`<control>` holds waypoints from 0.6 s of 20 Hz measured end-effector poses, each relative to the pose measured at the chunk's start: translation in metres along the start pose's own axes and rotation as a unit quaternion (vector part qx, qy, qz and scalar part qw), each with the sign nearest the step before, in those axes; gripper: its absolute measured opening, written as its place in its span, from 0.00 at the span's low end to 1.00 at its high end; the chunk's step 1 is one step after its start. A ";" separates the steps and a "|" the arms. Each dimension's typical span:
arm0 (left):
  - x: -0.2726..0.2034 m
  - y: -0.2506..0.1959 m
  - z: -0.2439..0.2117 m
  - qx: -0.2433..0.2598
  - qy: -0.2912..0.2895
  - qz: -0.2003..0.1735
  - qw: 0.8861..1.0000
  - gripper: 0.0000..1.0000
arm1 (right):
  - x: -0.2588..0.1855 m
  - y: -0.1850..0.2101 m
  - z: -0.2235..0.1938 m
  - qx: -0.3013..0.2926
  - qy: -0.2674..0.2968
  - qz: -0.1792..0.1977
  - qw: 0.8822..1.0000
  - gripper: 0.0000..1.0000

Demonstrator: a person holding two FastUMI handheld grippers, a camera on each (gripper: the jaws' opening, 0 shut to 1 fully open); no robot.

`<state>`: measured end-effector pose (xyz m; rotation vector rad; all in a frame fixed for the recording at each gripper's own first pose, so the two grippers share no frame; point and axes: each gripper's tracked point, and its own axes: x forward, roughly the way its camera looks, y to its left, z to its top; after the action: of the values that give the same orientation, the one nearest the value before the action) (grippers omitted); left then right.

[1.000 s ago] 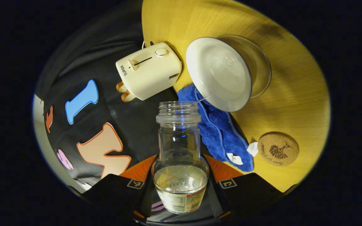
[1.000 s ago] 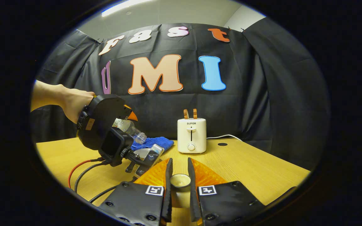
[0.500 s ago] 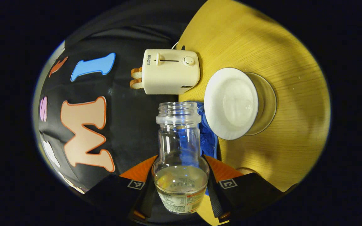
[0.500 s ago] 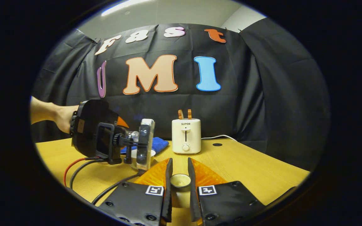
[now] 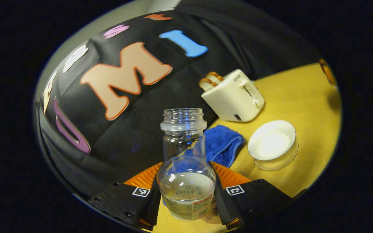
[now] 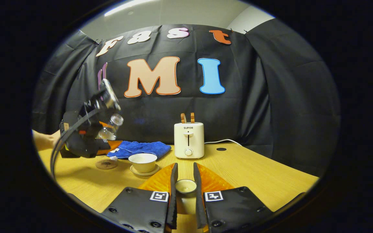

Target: Open the teacup lid with one hand, grasp the water bottle and pour water into the teacup with the other hand; after pouring, place the water bottle on the coaster and then close the teacup lid.

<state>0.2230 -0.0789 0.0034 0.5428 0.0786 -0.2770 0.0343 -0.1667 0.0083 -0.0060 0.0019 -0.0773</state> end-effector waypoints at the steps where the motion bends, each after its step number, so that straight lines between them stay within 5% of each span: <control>1: -0.002 0.004 -0.002 -0.047 -0.008 0.006 0.999 0.69 | 0.000 0.000 -0.001 0.000 0.000 0.000 1.000 0.26; 5: 0.002 0.010 -0.012 -0.137 -0.038 0.037 0.989 0.69 | 0.000 0.000 -0.001 0.000 0.000 0.000 1.000 0.26; 12: 0.001 0.010 -0.013 -0.214 -0.066 0.054 0.973 0.69 | 0.001 0.000 0.000 0.000 0.000 0.001 1.000 0.26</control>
<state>0.2267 -0.0643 -0.0027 0.0976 -0.0209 -0.1820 0.0349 -0.1670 0.0082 -0.0066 0.0017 -0.0756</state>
